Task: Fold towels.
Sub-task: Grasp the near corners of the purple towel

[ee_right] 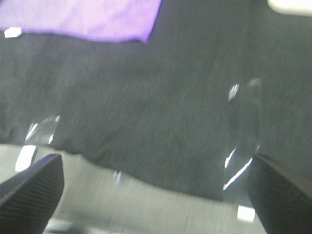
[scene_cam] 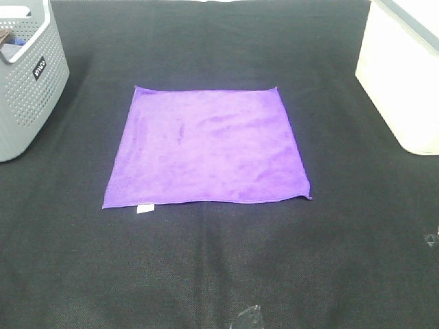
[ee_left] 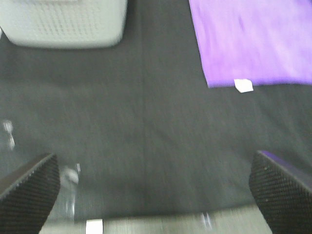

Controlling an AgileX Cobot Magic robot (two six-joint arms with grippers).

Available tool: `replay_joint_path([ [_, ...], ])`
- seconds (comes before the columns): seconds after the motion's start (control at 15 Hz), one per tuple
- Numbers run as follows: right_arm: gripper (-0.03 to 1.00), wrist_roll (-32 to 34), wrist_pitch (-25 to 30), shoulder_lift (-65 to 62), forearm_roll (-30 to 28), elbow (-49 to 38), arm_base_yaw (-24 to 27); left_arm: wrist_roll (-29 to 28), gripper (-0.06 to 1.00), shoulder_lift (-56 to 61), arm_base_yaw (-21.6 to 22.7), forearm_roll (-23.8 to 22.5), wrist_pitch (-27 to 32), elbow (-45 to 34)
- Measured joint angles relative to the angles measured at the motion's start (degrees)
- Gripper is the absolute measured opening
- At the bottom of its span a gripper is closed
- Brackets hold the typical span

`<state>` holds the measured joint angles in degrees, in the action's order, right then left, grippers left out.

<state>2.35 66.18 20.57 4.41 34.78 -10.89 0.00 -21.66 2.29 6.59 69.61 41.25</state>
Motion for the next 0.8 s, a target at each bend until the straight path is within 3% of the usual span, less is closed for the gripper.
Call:
replay_joint_path([
  [0.13,0.97,0.9,-0.1,14.0,0.1,6.2,0.0,0.0,0.99,-11.5,0.0,0.0,0.0,6.2],
  [0.33,0.97,0.7,-0.5,30.1,1.3,12.4,0.0,1.4,0.99,-22.6,0.0,0.0,-0.1,9.0],
  [0.6,0.97,-0.2,-2.1,39.4,3.0,16.0,0.0,3.3,0.99,-29.5,0.0,0.1,-0.1,9.1],
  [0.8,0.94,-0.3,-5.3,45.6,3.2,17.9,0.0,7.2,0.99,-36.2,0.0,5.1,-1.8,9.1],
])
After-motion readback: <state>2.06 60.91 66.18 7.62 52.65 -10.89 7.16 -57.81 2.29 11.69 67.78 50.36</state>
